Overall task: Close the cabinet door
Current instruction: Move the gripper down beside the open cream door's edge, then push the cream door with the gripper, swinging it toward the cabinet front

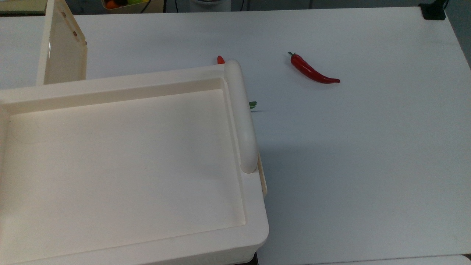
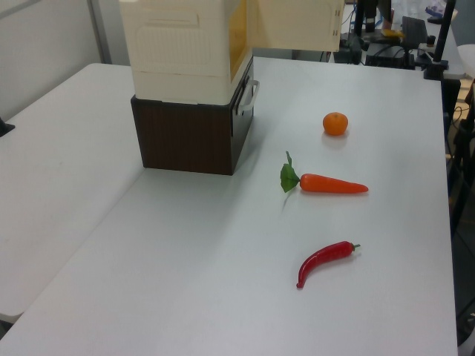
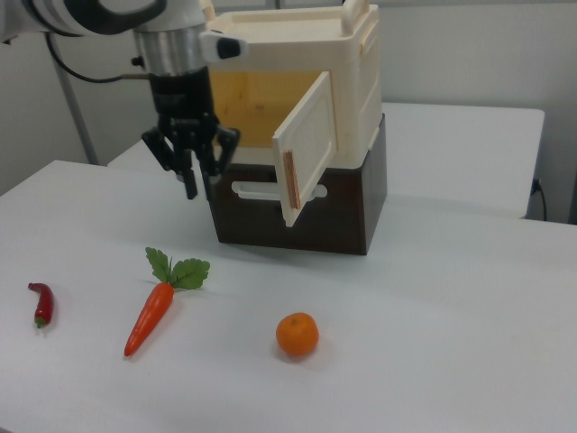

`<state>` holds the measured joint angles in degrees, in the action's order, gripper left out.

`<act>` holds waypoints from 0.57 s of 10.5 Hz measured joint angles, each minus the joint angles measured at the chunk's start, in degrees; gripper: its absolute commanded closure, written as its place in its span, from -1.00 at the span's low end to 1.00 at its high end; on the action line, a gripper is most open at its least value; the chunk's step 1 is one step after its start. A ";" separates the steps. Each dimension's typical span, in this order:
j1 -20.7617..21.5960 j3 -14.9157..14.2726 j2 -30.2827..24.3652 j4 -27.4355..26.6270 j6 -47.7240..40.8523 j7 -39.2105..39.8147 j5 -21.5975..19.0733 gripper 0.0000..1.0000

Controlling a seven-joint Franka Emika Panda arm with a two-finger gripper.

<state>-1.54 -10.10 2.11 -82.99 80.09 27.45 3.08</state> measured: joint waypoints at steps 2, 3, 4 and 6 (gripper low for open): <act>-0.10 -4.69 0.22 -0.27 3.59 15.34 0.20 1.00; -0.19 -7.34 0.23 -0.29 4.43 22.00 0.20 1.00; -0.31 -9.62 0.20 -0.29 4.66 27.51 0.20 1.00; -0.43 -11.71 0.29 -0.41 7.12 33.47 0.19 1.00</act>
<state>-1.98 -21.81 2.40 -83.41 87.21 60.92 3.27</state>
